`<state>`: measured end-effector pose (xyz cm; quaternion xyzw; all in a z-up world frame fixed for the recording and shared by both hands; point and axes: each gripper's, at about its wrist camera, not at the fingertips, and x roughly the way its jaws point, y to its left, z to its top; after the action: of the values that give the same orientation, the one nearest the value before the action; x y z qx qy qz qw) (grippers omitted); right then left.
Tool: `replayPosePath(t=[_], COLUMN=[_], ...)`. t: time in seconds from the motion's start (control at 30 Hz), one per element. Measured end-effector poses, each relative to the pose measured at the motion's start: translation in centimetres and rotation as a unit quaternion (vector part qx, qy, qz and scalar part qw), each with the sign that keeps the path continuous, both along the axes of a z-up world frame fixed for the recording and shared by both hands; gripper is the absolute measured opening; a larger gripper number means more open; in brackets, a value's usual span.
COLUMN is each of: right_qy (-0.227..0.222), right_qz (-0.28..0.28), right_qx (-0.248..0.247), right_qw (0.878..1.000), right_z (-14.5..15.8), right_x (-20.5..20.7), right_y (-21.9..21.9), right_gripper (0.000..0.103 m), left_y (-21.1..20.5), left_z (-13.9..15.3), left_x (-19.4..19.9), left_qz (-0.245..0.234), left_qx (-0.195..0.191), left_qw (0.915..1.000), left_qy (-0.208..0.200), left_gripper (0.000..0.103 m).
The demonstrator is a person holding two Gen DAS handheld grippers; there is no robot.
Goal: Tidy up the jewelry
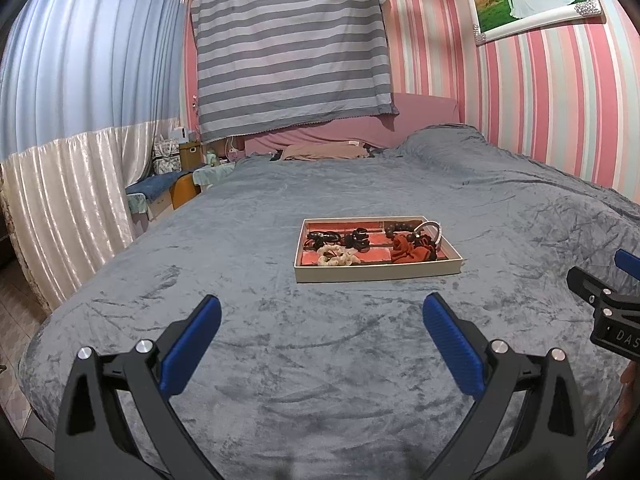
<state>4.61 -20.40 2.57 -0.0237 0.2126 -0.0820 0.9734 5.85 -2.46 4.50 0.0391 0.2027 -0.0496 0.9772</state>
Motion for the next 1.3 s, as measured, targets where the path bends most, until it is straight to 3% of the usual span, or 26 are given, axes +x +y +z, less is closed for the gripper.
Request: replayPosePath(t=[1.3], right_qy=[-0.003], right_qz=[-0.006], right_qx=[0.000], right_qw=[1.000], right_z=[0.08], right_x=[-0.06], right_y=[-0.27], right_gripper=[0.099], left_y=[0.25], left_z=[-0.06], left_x=[0.25], left_qz=[0.001], left_qx=[0.001], left_qw=[1.0000], left_qy=[-0.003], left_gripper=[0.098])
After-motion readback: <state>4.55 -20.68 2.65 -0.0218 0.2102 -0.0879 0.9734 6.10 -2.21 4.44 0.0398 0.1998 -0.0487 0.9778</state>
